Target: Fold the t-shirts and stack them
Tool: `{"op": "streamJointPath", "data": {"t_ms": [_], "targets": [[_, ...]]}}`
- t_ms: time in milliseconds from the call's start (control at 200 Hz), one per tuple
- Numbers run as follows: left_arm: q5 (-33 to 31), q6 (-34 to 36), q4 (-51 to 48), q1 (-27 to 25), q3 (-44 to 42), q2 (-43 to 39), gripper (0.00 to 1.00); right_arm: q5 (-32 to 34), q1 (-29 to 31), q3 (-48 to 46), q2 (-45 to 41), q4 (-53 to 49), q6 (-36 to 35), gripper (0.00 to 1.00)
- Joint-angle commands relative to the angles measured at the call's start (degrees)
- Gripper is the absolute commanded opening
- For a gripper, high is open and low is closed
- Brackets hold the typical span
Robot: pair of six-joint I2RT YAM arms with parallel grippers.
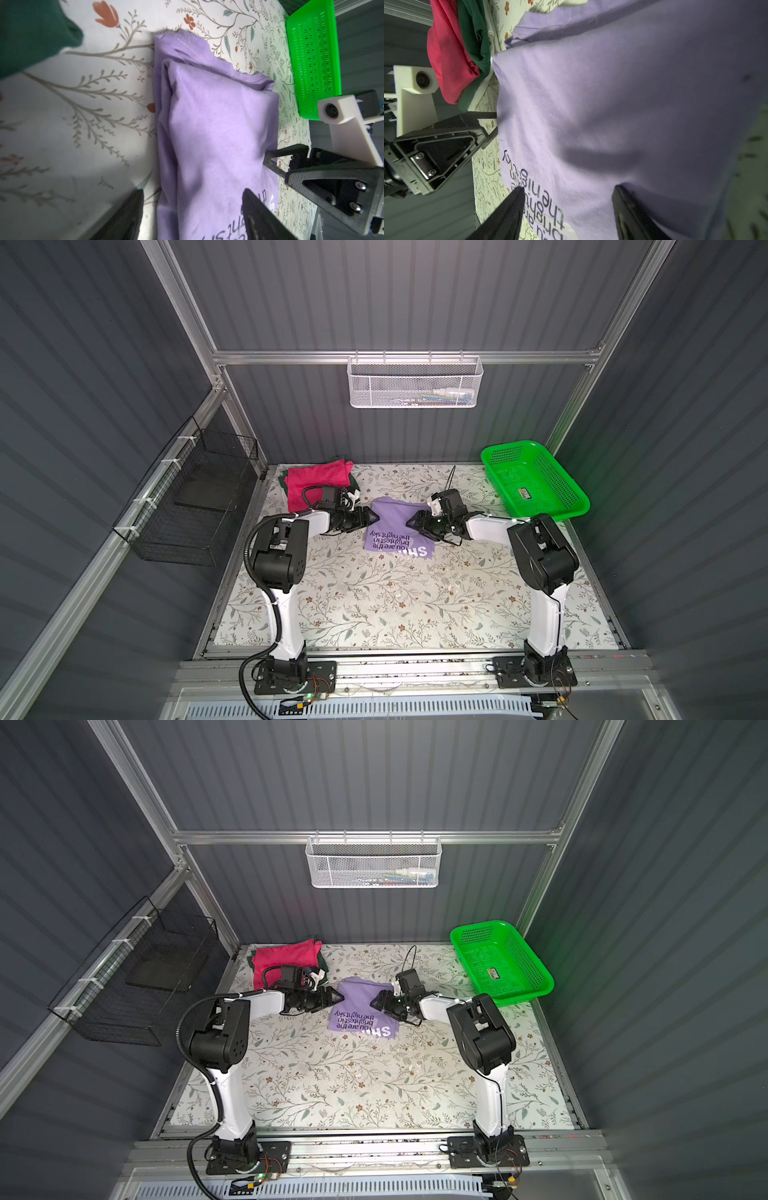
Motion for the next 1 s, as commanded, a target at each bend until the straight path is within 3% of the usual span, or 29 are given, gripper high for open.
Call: {"op": "streamJointPath", "data": {"t_ms": [0, 275, 475, 630, 710, 780, 996], "targets": [[2.02, -1.26, -3.24, -1.40, 0.44, 3.50, 0.69, -0.89, -0.18, -0.04, 1.05, -1.28, -0.92, 0.69], [0.57, -2.87, -2.52, -4.66, 1.69, 5.45, 0.55, -1.12, -0.19, -0.01, 0.96, -1.41, -1.01, 0.69], [-5.04, -1.49, -5.59, -6.29, 3.94, 2.88, 0.28, -1.70, -0.28, -0.41, -0.28, -0.96, -1.86, 0.70], [-5.34, 0.67, -11.11, -6.53, 8.48, 1.21, 0.00, -4.51, -0.27, -4.68, -4.93, 7.49, -1.83, 0.71], [-6.13, 1.94, -15.35, -6.71, 12.98, 0.67, 0.00, -5.98, -0.31, -7.74, -8.45, 12.31, -1.64, 0.80], [-7.70, 3.56, -19.94, -6.83, 16.87, 0.94, 0.00, -4.95, -0.26, -10.97, -12.50, 15.48, -2.71, 0.98], [-23.27, 11.41, -39.95, -8.59, 34.83, 5.88, 0.00, -0.22, 0.47, -12.38, -20.52, 9.01, -20.13, 0.99]]}}
